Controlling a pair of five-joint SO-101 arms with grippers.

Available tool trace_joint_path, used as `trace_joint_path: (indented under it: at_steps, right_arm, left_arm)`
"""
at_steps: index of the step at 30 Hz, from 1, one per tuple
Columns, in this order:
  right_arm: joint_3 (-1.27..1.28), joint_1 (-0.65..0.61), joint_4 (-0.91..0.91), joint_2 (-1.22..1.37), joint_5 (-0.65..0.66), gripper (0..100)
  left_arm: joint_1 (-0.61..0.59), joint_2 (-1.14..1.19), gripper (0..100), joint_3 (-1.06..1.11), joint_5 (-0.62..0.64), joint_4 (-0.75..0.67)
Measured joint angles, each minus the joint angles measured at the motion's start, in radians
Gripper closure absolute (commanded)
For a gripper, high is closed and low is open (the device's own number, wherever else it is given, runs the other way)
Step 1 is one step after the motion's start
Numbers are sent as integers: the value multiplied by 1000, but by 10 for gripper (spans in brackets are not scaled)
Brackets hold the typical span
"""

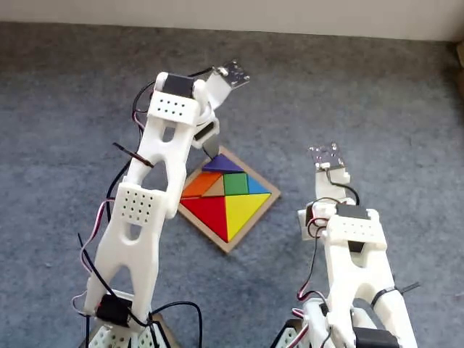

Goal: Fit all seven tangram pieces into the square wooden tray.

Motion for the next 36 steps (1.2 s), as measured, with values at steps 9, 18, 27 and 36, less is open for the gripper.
trace_joint_path:
  at_steps: [9, 18, 27, 36]
  right_arm:
    - [0, 0, 0, 0, 0, 994]
    - [0, 0, 0, 0, 0, 994]
    - [0, 0, 0, 0, 0, 994]
    - [0, 0, 0, 0, 0, 994]
  left_arm:
    - [15, 2, 720, -155, 0, 75]
    - [25, 2, 720, -23, 0, 77]
    - [23, 2, 720, 69, 3, 77]
    - [49, -32, 720, 83, 28, 77]
